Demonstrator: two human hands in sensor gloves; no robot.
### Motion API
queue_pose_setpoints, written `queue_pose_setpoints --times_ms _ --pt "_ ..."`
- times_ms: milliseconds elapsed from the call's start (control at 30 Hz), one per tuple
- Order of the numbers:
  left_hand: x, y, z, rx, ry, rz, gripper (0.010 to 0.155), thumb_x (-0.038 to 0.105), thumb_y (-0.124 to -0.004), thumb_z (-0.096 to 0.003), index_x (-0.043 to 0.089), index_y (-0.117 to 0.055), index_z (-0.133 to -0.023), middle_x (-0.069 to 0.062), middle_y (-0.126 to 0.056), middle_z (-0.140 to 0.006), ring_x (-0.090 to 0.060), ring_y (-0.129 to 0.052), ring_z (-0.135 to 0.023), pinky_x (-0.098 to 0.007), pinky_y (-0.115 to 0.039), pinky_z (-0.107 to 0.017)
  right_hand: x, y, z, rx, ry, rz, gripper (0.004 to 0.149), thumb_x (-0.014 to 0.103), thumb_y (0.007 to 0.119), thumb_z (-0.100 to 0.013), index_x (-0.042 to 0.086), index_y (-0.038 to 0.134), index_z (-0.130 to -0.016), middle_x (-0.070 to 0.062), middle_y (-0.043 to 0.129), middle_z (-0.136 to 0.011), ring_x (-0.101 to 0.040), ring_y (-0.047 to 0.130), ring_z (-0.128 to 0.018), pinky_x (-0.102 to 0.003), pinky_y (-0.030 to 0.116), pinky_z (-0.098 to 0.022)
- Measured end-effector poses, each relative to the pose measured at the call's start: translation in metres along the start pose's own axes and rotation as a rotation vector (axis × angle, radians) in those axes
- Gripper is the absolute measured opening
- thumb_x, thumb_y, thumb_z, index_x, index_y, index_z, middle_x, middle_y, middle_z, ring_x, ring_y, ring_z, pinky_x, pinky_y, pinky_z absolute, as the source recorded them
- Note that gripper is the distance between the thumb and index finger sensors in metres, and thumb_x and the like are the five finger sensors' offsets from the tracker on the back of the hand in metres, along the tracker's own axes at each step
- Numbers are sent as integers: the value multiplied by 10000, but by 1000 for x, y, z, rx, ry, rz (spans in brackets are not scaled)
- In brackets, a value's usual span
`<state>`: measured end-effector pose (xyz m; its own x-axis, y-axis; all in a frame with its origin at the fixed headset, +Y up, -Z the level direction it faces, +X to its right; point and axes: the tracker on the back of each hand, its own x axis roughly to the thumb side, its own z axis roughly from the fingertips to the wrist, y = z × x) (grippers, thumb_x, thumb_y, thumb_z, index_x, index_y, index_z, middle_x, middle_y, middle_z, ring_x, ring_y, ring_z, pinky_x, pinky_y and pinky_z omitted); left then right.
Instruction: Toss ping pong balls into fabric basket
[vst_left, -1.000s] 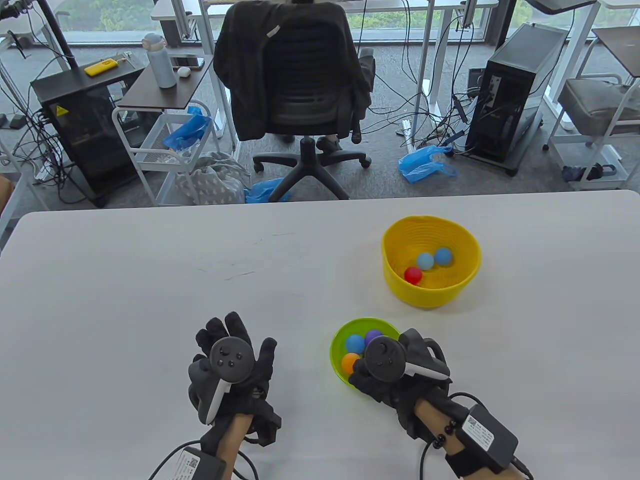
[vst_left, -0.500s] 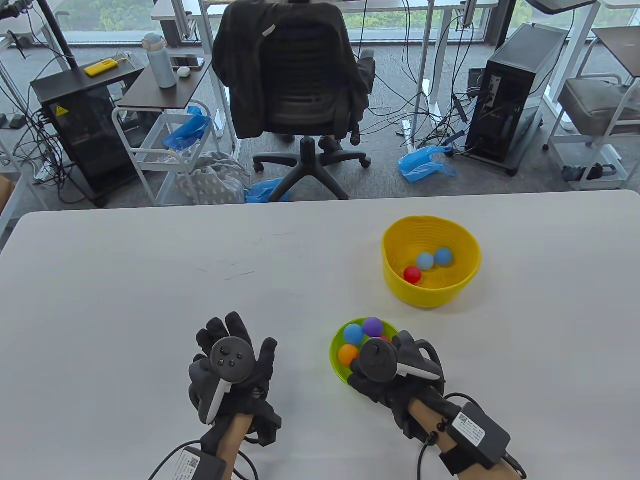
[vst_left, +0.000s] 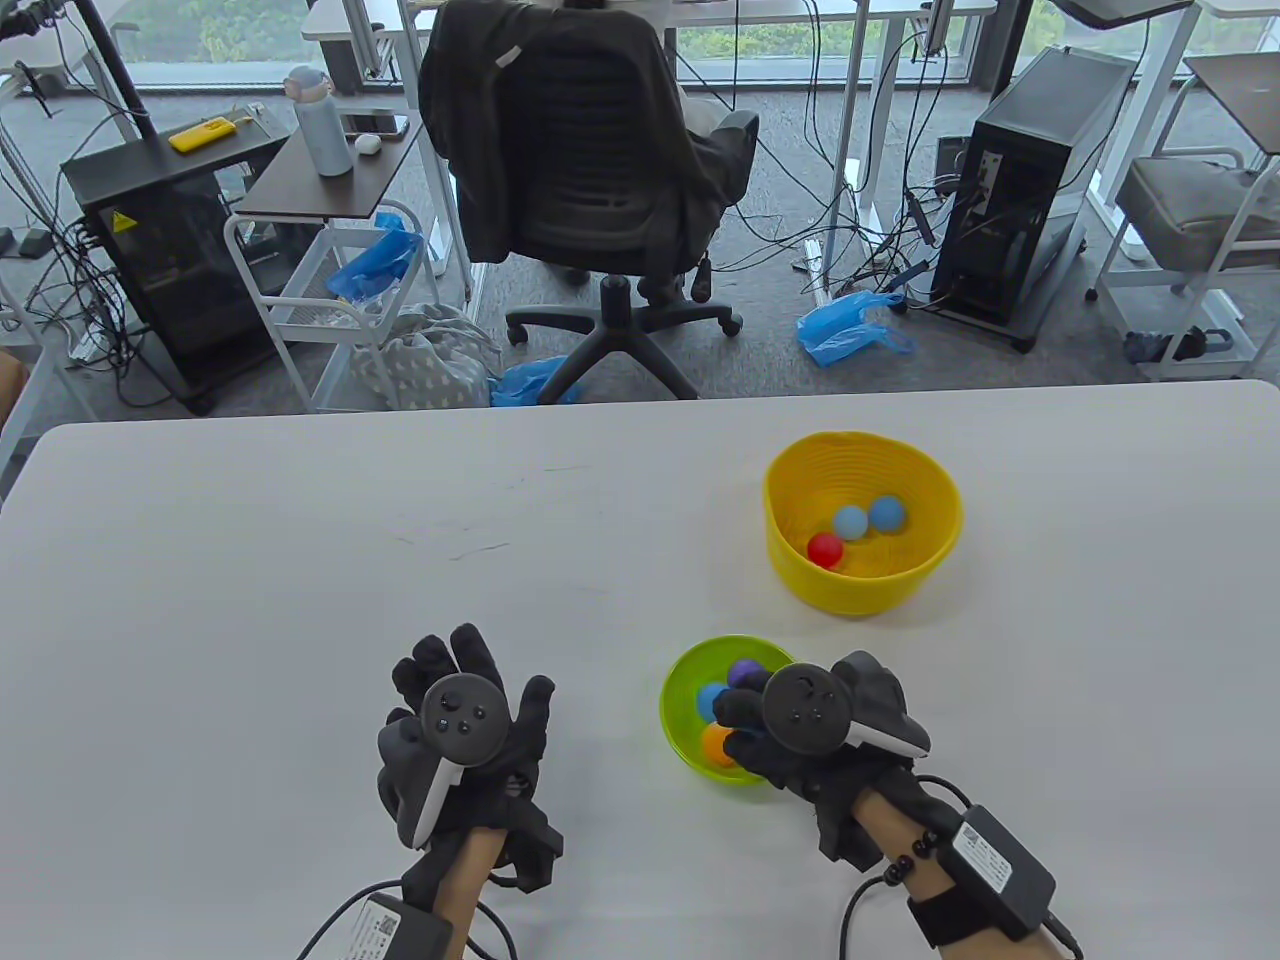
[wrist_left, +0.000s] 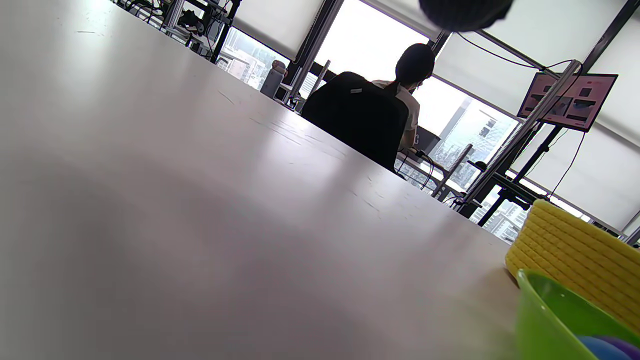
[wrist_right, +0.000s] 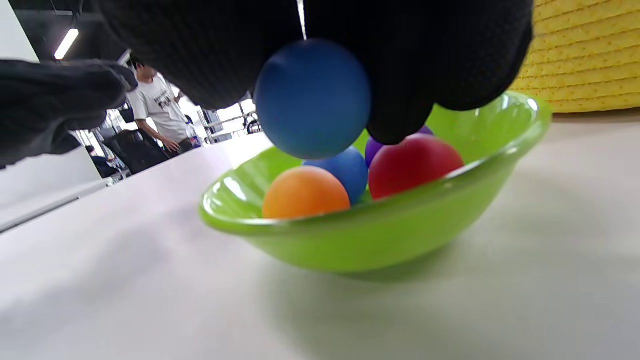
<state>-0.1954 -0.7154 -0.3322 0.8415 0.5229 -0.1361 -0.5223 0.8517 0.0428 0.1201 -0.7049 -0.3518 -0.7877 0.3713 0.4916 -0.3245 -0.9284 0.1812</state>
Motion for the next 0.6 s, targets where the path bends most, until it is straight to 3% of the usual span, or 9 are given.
queue_pose_setpoints --times_ms 233,600 --pt "0 0 0 1 1 2 843 511 -645 -596 113 -144 -1145 -251 -18 -1164 -552 -10 -1038 -789 -125 -679 -16 -21 11 -100 -46 -186 517 364 861 -500 141 778 -959 -201 808 -974 -390 971 -668 -522 849 -495" --pt "0 1 0 3 1 5 843 511 -644 -595 112 -145 -1145 -250 -18 -1165 -553 -11 -1038 -790 -125 -679 -61 -40 20 -237 -39 -624 512 380 834 -517 130 779 -961 -206 843 -940 -374 995 -626 -506 869 -462"
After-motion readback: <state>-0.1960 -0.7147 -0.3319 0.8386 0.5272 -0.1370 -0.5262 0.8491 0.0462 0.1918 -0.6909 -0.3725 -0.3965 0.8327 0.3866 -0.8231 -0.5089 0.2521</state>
